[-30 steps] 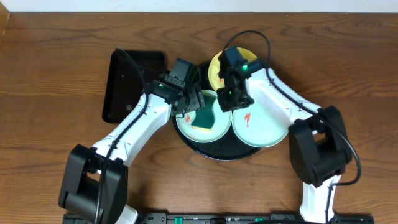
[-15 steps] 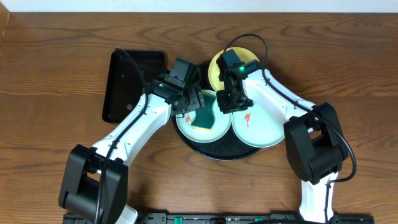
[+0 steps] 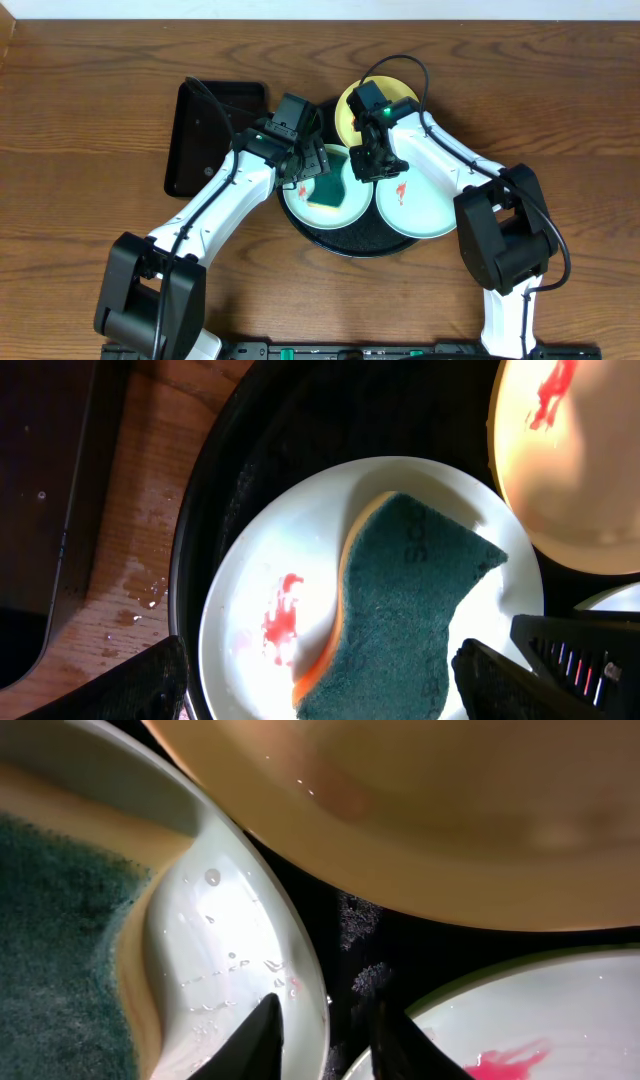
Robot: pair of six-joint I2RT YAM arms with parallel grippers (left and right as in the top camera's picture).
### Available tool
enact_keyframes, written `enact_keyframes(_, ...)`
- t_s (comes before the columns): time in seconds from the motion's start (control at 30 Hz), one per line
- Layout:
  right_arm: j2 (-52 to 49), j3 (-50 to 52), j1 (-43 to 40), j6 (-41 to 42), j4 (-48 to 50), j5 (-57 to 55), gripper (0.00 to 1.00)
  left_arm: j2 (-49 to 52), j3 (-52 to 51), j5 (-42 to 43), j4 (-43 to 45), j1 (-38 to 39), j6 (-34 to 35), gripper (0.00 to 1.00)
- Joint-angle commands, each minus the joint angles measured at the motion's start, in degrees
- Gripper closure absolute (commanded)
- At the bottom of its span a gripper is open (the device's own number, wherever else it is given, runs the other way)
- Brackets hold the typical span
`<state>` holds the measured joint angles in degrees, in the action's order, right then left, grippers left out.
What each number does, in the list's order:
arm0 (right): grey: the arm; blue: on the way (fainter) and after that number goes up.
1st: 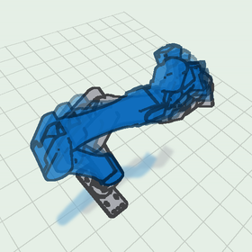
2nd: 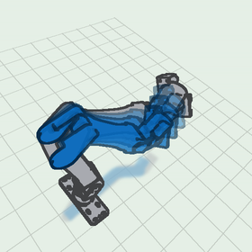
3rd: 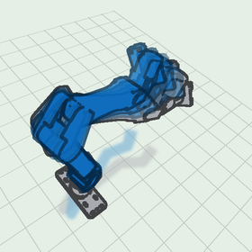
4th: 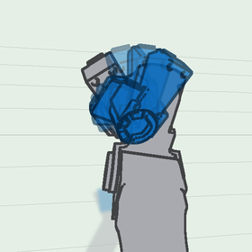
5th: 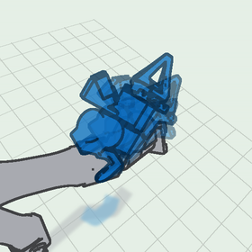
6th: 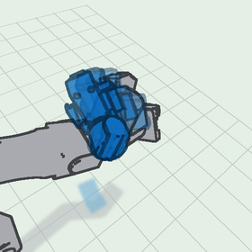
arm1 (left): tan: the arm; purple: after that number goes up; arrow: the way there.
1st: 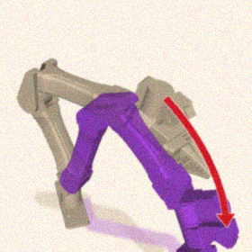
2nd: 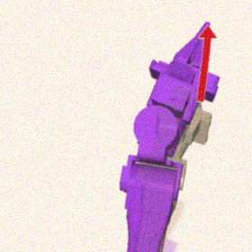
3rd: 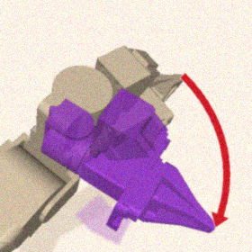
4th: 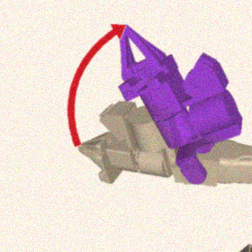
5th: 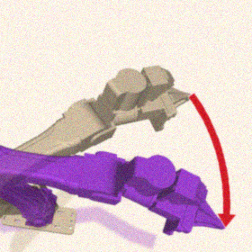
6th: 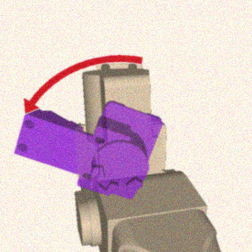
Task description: Clean dirty plates on tray and stack at the side
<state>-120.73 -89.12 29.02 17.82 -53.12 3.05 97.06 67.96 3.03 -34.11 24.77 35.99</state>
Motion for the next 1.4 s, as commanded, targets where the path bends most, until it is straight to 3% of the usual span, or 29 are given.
enact_keyframes(0.0,-1.14,0.39,0.35,0.79,-0.11,-0.61,0.76,-0.09,0.39,-0.5,-0.15,-0.17,-0.13,0.14)
enact_keyframes(0.37,-1.14,1.29,0.35,0.81,0.22,0.31,0.75,-0.09,0.39,-0.5,-0.17,-0.17,-0.13,0.14)
enact_keyframes(0.43,-1.14,1.29,0.35,0.81,0.22,0.31,0.79,-0.09,0.39,-0.5,-0.15,-0.17,-0.13,0.14)
enact_keyframes(0.6,-1.14,1.29,0.35,0.81,0.2,0.42,0.99,-0.09,0.39,-0.5,-0.17,-0.17,-0.13,0.14)
enact_keyframes(0.97,-1.14,1.29,0.35,-1.64,-0.85,0.42,0.99,-0.09,0.39,3.87,0.07,-0.17,-0.11,0.14)
enact_keyframes(1.13,-1.14,1.29,0.35,-1.57,-1.05,0.42,0.96,-0.09,0.39,7.32,0.74,-0.17,-0.13,0.14)
enact_keyframes(1.2,-1.14,1.29,0.35,-1.53,-1.07,0.42,0.76,-0.09,0.39,7.93,0.72,-0.15,-0.13,0.14)
enact_keyframes(1.37,-1.14,1.62,0.35,-0.22,-0.9,0.42,0.75,-0.09,0.39,7.93,0.7,-0.11,-0.15,0.14)
